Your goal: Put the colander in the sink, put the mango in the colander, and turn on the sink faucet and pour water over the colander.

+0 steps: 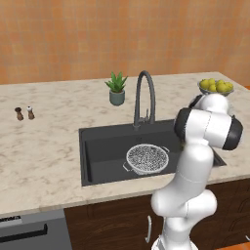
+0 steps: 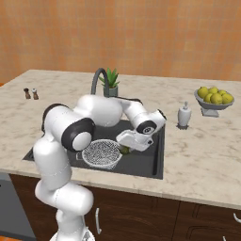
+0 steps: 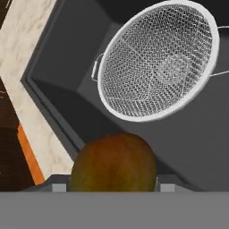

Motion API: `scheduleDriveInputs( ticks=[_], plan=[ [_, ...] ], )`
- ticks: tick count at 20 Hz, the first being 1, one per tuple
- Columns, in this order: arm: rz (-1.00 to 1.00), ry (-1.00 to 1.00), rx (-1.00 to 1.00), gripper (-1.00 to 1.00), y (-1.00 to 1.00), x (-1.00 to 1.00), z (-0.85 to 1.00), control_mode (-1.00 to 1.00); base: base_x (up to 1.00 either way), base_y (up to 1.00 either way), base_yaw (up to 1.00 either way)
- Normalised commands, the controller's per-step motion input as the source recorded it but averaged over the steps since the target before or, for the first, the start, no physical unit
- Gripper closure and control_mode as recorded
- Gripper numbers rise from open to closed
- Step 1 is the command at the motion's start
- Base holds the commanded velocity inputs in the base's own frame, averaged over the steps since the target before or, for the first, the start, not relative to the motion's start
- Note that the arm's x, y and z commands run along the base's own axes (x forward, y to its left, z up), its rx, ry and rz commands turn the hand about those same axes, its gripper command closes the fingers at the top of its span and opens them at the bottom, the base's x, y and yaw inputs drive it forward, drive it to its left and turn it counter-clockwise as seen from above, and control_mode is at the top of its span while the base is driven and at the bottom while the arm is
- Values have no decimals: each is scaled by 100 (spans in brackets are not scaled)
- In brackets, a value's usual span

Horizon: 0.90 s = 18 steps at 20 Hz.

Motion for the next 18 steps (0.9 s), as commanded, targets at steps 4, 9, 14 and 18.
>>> scheduleDriveInputs(
  ticks=[4,9,14,18],
  plan=[
    [0,-14,0,100,34,2,-2,-100,0,0,0],
    [0,-13,0,100,42,7,-5,-100,0,0,0],
    [0,-3,-2,100,39,39,-26,-100,0,0,0],
    [0,-5,-2,100,0,17,-48,-100,0,0,0]
  ],
)
